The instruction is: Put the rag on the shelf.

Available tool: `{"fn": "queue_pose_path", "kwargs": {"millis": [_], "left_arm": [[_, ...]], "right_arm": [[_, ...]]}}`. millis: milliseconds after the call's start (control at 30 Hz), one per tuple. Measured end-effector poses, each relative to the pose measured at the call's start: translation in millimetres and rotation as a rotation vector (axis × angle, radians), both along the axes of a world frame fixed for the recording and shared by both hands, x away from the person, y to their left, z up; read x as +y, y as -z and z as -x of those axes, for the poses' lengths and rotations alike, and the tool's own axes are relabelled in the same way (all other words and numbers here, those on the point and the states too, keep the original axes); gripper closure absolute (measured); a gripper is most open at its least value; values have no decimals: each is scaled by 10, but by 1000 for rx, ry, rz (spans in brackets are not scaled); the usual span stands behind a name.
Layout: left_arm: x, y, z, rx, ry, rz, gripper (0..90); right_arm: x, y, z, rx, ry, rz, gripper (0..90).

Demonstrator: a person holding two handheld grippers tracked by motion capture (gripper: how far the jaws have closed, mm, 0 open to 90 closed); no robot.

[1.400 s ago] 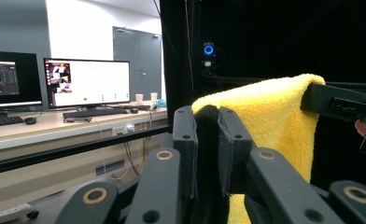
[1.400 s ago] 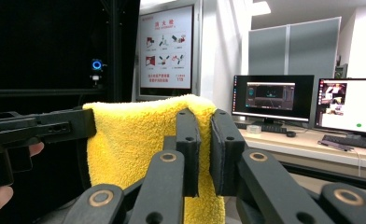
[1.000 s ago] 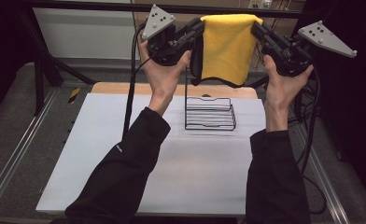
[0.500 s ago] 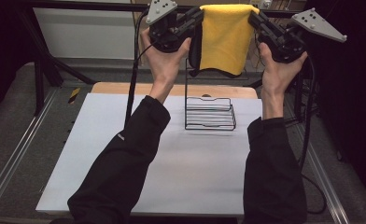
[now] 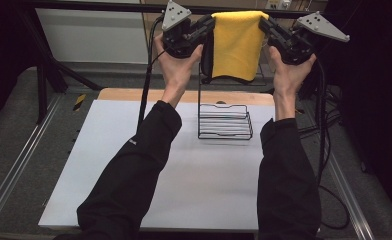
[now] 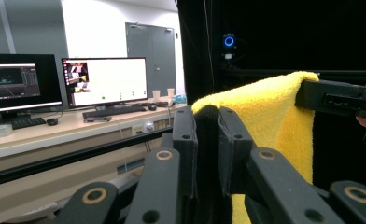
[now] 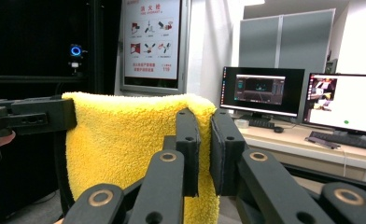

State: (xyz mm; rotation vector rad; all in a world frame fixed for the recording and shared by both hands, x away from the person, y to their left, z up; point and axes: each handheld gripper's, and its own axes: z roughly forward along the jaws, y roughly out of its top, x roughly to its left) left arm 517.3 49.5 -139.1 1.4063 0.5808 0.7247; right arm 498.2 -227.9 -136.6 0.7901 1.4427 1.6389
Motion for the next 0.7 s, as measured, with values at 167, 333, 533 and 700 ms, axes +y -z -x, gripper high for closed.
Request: {"fn": "queue_pose_path", "kwargs": {"millis": [167, 333, 533, 700], "left_arm": [[5, 136, -50, 18, 1, -24, 788], [10, 322, -54, 44, 21, -37, 788], [24, 514, -32, 68, 31, -74, 788], [50, 631, 4, 82, 48, -76, 787]], "right_arm": [[-9, 127, -64, 15, -2, 19, 836], [-19, 278, -68, 51, -5, 36, 836], [-41, 464, -54, 106, -8, 66, 834], [-49, 597, -32, 130, -23, 67, 834]]}}
